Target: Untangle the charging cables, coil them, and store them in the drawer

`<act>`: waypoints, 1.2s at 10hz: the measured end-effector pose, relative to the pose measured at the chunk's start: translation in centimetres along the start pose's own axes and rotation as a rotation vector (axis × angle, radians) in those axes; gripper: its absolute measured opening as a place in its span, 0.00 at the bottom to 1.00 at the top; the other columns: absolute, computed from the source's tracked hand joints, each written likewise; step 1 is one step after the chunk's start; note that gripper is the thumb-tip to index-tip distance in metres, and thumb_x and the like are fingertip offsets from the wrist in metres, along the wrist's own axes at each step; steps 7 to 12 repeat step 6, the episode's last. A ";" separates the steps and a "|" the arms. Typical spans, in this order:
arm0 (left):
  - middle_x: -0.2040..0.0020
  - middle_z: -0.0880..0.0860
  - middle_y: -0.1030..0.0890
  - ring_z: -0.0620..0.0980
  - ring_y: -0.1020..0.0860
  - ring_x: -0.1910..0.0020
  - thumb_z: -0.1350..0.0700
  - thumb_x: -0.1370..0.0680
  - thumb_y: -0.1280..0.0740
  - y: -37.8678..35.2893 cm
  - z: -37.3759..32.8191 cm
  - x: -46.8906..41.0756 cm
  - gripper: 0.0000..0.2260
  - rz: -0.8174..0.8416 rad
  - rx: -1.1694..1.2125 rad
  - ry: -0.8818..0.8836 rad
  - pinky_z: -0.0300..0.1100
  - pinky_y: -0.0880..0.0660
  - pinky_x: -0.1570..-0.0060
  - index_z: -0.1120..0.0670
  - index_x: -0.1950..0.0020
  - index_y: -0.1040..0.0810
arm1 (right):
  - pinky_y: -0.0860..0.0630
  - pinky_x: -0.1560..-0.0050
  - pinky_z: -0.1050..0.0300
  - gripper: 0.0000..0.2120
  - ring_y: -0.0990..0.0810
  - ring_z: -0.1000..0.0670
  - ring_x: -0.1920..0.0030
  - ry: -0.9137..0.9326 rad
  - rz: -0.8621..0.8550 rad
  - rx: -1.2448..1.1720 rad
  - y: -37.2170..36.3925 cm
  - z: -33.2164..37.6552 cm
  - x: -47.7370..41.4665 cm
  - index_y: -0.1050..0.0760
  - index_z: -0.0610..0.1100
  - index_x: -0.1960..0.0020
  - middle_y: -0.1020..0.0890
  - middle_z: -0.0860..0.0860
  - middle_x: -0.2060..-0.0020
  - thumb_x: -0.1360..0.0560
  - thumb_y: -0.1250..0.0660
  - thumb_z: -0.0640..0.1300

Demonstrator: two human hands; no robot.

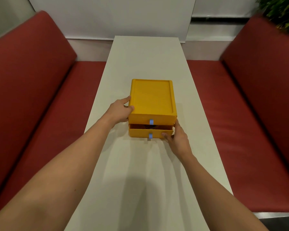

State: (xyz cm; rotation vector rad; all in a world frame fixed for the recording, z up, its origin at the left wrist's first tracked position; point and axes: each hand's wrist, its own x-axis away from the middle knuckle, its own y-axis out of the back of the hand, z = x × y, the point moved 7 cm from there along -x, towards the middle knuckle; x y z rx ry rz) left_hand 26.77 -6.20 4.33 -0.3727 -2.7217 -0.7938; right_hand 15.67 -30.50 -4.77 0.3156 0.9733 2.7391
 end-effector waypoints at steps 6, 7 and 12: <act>0.33 0.57 0.21 0.59 0.21 0.37 0.43 0.16 0.38 0.5 -0.3 0.7 0.26 -0.069 -0.147 -0.066 0.54 0.23 0.35 0.46 0.18 0.38 | 0.24 0.39 0.45 0.29 0.22 0.38 0.35 0.027 0.099 0.189 2.0 2.2 -3.2 0.35 0.42 0.25 0.22 0.42 0.33 0.22 0.28 0.44; 0.33 0.57 0.21 0.59 0.21 0.37 0.43 0.16 0.38 0.5 -0.3 0.7 0.26 -0.069 -0.147 -0.066 0.54 0.23 0.35 0.46 0.18 0.38 | 0.24 0.39 0.45 0.29 0.22 0.38 0.35 0.027 0.099 0.189 2.0 2.2 -3.2 0.35 0.42 0.25 0.22 0.42 0.33 0.22 0.28 0.44; 0.33 0.57 0.21 0.59 0.21 0.37 0.43 0.16 0.38 0.5 -0.3 0.7 0.26 -0.069 -0.147 -0.066 0.54 0.23 0.35 0.46 0.18 0.38 | 0.24 0.39 0.45 0.29 0.22 0.38 0.35 0.027 0.099 0.189 2.0 2.2 -3.2 0.35 0.42 0.25 0.22 0.42 0.33 0.22 0.28 0.44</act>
